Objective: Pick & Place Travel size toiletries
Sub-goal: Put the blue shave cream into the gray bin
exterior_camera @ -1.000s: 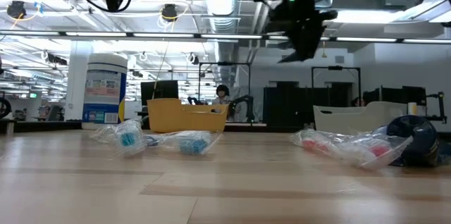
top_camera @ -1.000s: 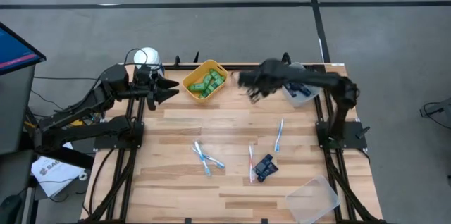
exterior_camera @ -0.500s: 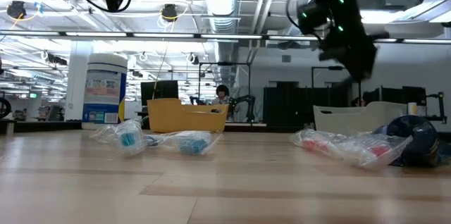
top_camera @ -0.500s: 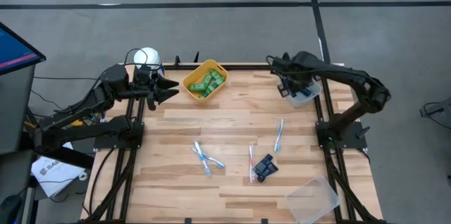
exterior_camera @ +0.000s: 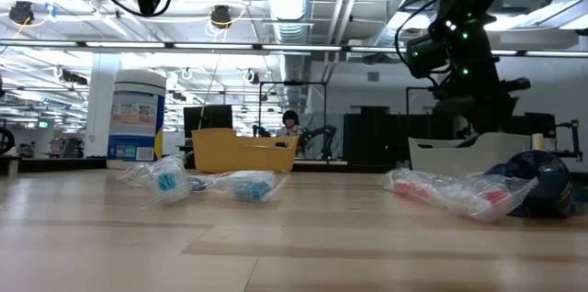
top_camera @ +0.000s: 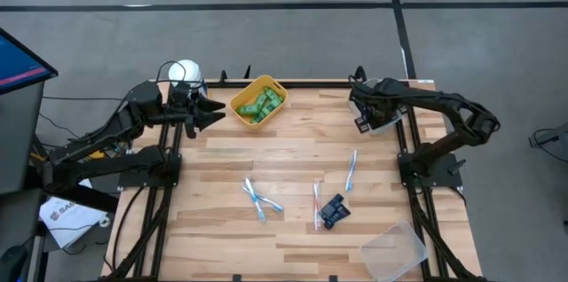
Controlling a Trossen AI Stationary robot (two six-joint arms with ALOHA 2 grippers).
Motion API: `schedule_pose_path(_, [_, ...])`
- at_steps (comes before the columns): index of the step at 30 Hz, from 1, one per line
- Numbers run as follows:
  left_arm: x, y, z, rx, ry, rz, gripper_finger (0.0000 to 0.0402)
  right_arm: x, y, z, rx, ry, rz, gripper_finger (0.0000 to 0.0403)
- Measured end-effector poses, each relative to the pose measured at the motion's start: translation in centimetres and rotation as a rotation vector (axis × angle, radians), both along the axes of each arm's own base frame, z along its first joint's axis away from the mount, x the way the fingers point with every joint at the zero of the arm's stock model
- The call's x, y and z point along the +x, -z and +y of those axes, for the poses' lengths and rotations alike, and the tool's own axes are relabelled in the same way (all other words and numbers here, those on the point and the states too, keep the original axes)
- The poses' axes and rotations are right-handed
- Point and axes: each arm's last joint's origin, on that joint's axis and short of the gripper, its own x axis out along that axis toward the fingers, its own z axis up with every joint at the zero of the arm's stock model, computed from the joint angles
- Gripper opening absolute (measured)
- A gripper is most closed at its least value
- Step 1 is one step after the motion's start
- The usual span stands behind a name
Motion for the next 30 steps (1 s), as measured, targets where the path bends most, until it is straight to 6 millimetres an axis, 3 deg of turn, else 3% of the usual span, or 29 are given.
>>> schedule_pose_path(8, [0.0, 0.0, 0.0, -0.002, 0.000, 0.000, 0.0232, 0.4, -0.9, -0.1, 0.002, -0.062, -0.022, 0.0192])
schedule_pose_path(15, [0.0, 0.0, 0.0, -0.002, 0.001, 0.000, 0.0232, 2.2, -7.4, 1.4, -0.109, -0.197, -0.257, 0.0251])
schedule_pose_path(18, [0.0, 0.0, 0.0, -0.002, 0.001, 0.000, 0.0232, 3.3, -9.8, 3.7, -0.093, -0.414, -0.363, 0.0252])
schedule_pose_path(21, [0.0, 0.0, 0.0, -0.002, 0.001, 0.000, 0.0232, 4.3, -10.9, 7.0, -0.075, -0.677, -0.400, 0.0247])
schedule_pose_path(25, [0.0, 0.0, 0.0, -0.002, 0.003, 0.000, 0.0232, 5.7, -10.7, 11.2, -0.038, -0.954, -0.391, 0.0240])
schedule_pose_path(30, [0.0, 0.0, 0.0, -0.002, 0.003, -0.001, 0.0232, 8.2, -8.8, 15.7, 0.020, -1.202, -0.349, 0.0240])
